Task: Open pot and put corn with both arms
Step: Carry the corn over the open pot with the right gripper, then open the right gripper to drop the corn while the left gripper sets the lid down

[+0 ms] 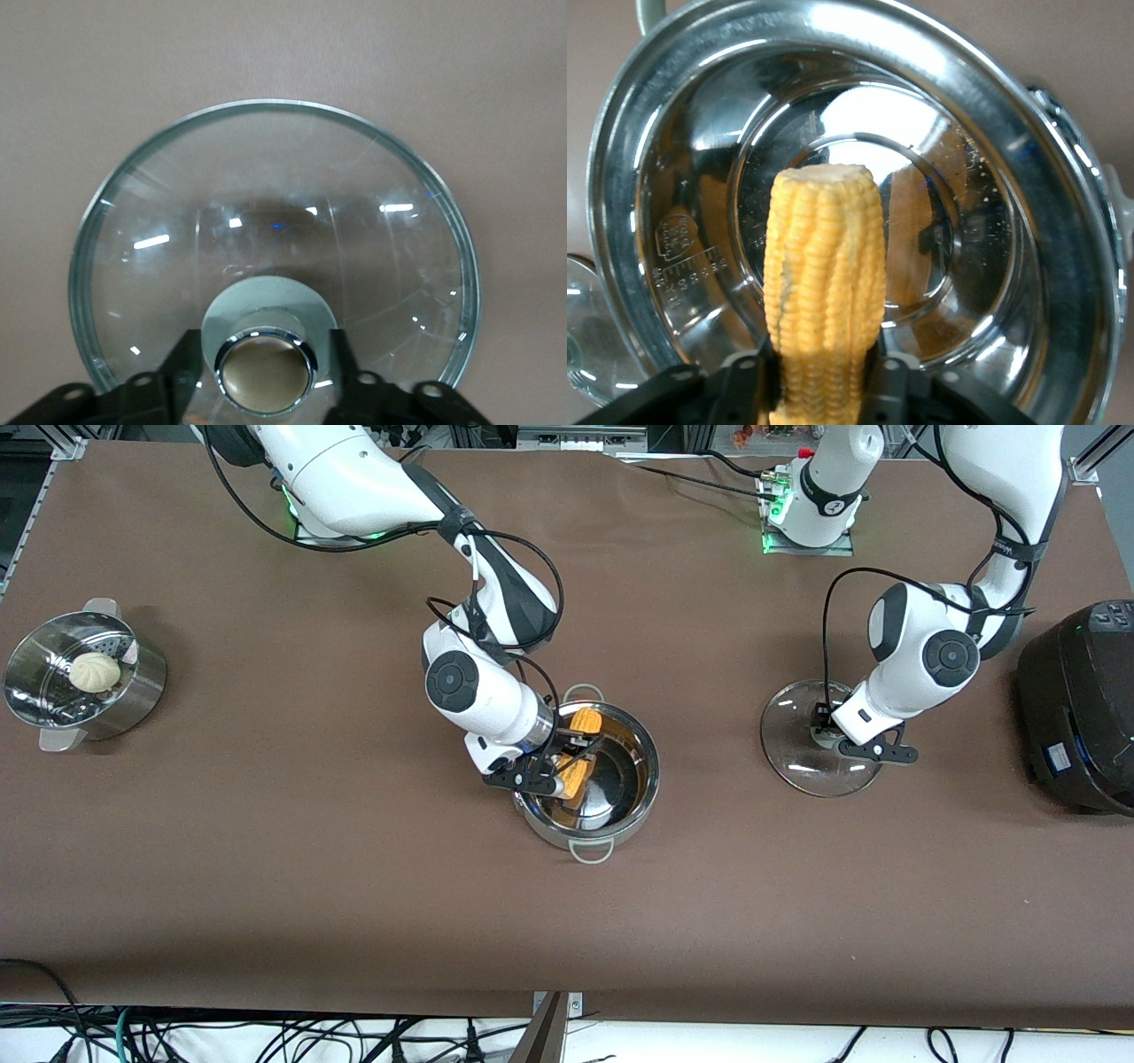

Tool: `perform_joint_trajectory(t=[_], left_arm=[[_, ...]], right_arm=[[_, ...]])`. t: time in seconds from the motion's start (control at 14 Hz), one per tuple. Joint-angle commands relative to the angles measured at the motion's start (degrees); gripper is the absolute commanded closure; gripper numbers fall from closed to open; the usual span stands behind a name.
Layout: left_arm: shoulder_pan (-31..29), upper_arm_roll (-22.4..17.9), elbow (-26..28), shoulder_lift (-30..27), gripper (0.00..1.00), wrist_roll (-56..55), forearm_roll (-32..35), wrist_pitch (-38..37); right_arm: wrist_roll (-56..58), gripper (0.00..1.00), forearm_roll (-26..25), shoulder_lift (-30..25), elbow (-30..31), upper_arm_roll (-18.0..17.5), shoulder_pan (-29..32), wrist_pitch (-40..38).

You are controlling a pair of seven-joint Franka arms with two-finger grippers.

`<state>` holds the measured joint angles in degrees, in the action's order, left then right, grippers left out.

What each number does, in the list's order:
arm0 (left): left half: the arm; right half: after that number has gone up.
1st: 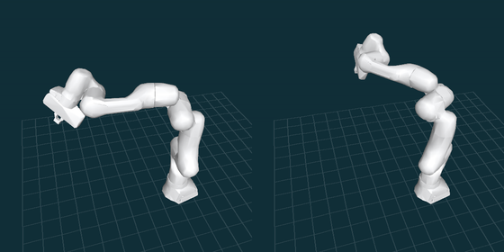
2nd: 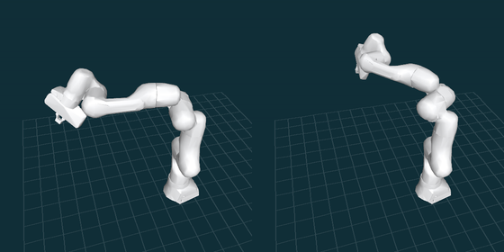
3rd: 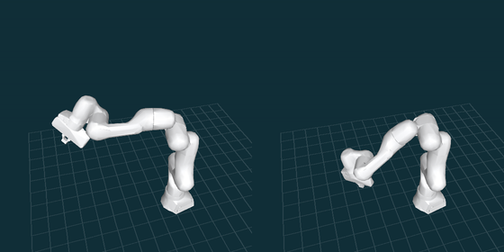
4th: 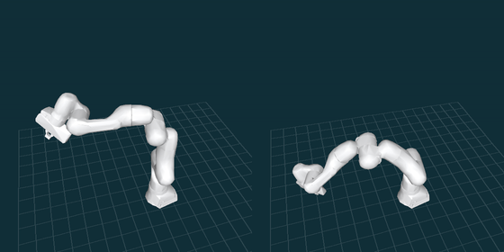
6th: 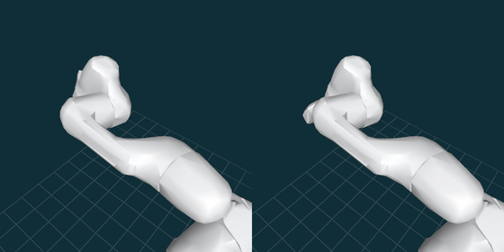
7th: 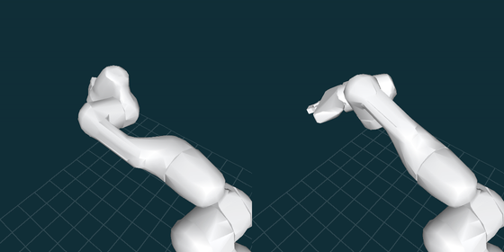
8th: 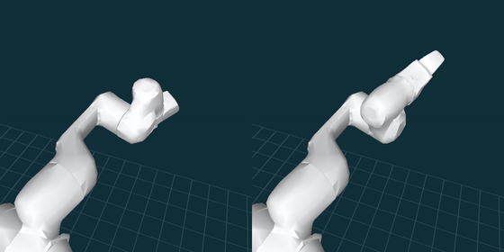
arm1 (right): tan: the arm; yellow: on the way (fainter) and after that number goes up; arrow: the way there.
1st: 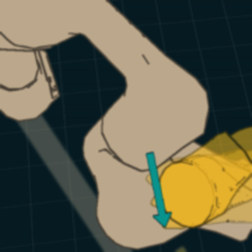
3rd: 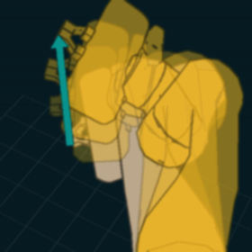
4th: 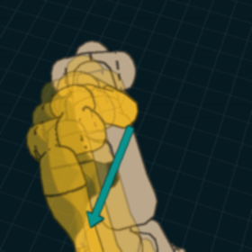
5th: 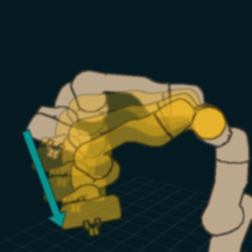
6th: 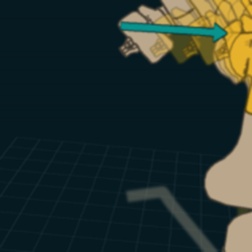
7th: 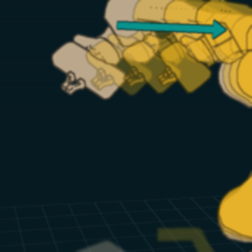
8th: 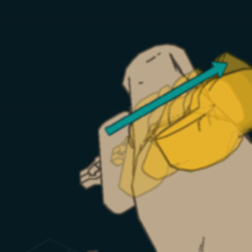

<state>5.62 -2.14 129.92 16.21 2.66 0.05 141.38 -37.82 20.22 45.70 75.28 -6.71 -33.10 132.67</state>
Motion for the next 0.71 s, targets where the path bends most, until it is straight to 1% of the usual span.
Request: perform_joint_trajectory(t=[0.0,0.07,0.14,0.21,0.43,0.57,0.64], left_arm=[[-0.1,-0.5,-2.0,-4.8,0.00,0.9,0.1,-5.3],[-0.2,-0.5,-3.3,-6.4,0.00,0.9,0.0,-7.8],[-0.3,-0.4,-6.0,-8.0,0.00,0.9,0.0,-12.9],[-0.4,-0.4,-9.8,-9.1,0.00,0.3,-0.2,-19.2],[-0.6,-0.3,-24.9,-9.5,0.00,-4.1,-1.5,-38.7],[-0.6,-0.1,-32.0,-9.8,0.00,-6.1,-1.3,-46.6],[-0.7,-0.1,-34.2,-10.4,0.00,-7.7,-1.3,-49.4]], right_arm=[[0.4,0.00,-0.7,-0.7,-2.1,-0.4,0.8,-2.6],[0.5,0.00,-0.8,-1.4,-2.2,0.0,0.9,-5.5],[0.5,0.00,-0.9,-2.7,-2.4,0.8,1.4,-8.7],[0.5,0.00,-1.4,-3.9,-2.4,1.4,1.5,-11.5],[0.6,0.00,-7.8,-7.3,-2.4,2.7,1.6,-19.9],[0.5,0.00,-13.4,-10.6,-2.4,3.6,1.7,-26.9],[0.5,0.00,-15.6,-12.7,-2.2,5.4,1.7,-30.4]])
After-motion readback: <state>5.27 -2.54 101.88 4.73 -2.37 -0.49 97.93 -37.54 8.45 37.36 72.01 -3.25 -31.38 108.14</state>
